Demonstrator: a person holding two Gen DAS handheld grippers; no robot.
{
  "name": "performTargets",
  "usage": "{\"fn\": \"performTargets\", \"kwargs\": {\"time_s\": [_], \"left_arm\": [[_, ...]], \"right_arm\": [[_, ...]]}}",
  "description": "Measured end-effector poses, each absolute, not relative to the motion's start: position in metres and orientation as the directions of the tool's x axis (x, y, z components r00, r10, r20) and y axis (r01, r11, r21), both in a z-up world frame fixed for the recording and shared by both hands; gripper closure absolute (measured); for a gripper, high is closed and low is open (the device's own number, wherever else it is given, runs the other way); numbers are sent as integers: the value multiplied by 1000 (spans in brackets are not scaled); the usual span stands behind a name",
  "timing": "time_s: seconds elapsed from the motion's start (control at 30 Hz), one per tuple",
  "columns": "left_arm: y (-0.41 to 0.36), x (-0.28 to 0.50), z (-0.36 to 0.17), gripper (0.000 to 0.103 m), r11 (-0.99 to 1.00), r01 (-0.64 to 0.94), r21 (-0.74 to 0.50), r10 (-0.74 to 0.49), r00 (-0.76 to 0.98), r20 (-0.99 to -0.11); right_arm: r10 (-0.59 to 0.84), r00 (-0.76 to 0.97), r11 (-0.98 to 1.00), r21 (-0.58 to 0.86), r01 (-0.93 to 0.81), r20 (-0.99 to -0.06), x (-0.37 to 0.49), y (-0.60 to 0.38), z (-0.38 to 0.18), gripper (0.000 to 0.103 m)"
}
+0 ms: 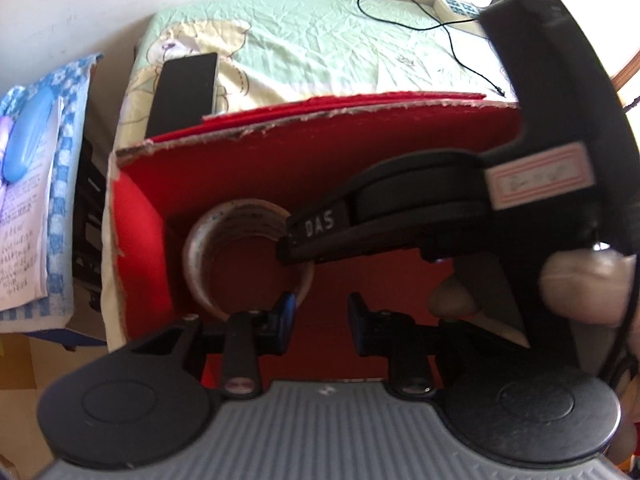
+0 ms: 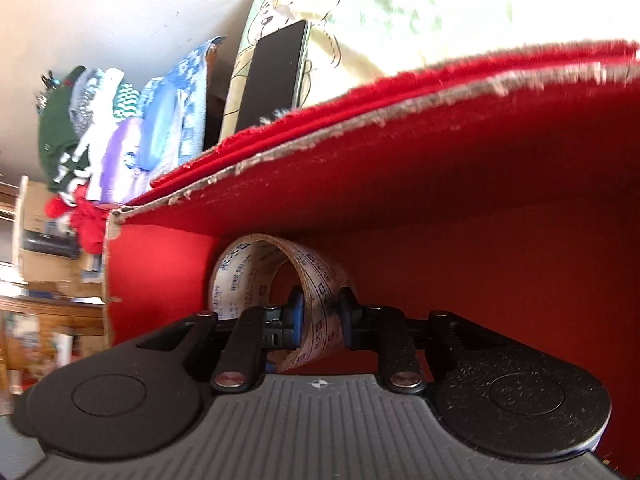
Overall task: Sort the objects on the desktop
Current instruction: 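Lower the tape roll into the red box and open the right gripper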
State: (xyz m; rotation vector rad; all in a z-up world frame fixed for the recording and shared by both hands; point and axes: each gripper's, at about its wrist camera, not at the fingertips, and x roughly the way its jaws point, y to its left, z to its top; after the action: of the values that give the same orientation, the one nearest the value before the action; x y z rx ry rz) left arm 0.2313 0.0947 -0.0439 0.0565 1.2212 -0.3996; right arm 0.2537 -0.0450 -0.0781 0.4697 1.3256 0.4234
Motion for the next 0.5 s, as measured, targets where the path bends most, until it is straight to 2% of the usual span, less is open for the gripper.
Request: {"fn": "performTargets", "kwargs": {"time_s": [0.2, 0.33, 0.5], "left_arm": [[87, 235, -45, 78, 923, 334, -190, -290, 282, -915], [83, 235, -43, 78, 903, 352, -246, -348, 264, -899], [77, 234, -41, 78, 887, 376, -269, -383, 270, -883]], "right_arm": [[513, 279, 853, 518, -62, -811, 236, -71, -58, 77], [486, 362, 868, 486, -98, -795, 228, -87, -51, 77], [471, 491, 869, 481, -116, -733, 228, -99, -48, 78]]}}
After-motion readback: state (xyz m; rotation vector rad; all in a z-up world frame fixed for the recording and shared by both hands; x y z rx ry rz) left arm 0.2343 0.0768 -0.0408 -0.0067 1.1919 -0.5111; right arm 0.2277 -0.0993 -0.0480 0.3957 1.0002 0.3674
